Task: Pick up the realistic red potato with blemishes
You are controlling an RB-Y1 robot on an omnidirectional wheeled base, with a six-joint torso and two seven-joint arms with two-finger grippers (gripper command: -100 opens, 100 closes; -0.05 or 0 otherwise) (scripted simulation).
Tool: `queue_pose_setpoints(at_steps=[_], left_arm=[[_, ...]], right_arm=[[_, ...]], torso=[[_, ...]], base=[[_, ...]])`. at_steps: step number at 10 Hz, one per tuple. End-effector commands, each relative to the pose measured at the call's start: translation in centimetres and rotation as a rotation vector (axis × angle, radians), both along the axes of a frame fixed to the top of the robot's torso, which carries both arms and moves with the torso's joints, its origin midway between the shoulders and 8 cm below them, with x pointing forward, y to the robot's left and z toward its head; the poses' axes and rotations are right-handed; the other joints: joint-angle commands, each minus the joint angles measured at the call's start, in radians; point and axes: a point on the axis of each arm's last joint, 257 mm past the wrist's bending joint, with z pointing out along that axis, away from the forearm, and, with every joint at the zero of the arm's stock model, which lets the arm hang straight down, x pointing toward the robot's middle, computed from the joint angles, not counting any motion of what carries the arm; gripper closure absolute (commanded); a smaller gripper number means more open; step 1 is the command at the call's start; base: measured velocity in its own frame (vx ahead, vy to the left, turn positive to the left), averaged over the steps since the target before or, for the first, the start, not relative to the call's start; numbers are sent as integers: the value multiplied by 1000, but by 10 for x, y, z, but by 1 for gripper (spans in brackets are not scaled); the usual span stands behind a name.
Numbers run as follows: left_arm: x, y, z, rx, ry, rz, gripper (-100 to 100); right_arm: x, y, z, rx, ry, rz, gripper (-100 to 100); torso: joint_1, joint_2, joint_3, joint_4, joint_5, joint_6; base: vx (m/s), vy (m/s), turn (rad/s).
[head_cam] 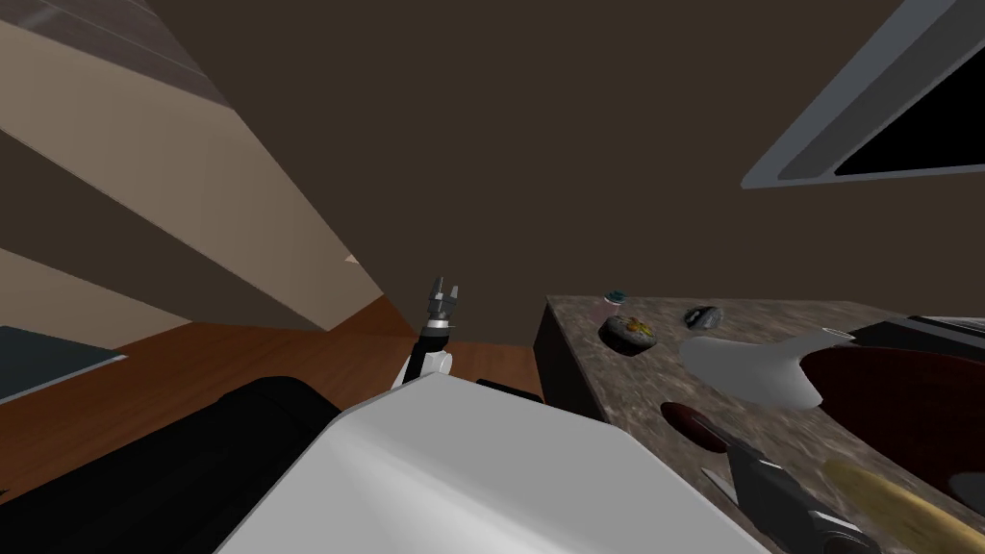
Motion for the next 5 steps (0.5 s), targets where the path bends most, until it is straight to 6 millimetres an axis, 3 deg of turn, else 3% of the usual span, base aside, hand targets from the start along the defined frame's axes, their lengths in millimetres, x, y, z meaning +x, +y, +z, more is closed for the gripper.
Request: queue_pose_setpoints(at_steps=[1,3,4,5], left_arm=[[0,0,0,0,0,0,0],[0,0,0,0,0,0,0],[0,0,0,0,0,0,0],[0,0,0,0,0,0,0]], right_arm=[[-7,-4,-2,-34,22,17,-100],[-22,-12,-9,-91,70,54,-100],[-17,-10,-6,-71,54,41,-100],[-18,-10,-6,-75,56,43,0]], torso=[[0,0,0,0,0,0],[0,0,0,0,0,0],[-1,-1,0,0,0,0],[0,0,0,0,0,0]], base=[[22,-15,82],[44,-32,120],[26,-25,24],[0,0,0]])
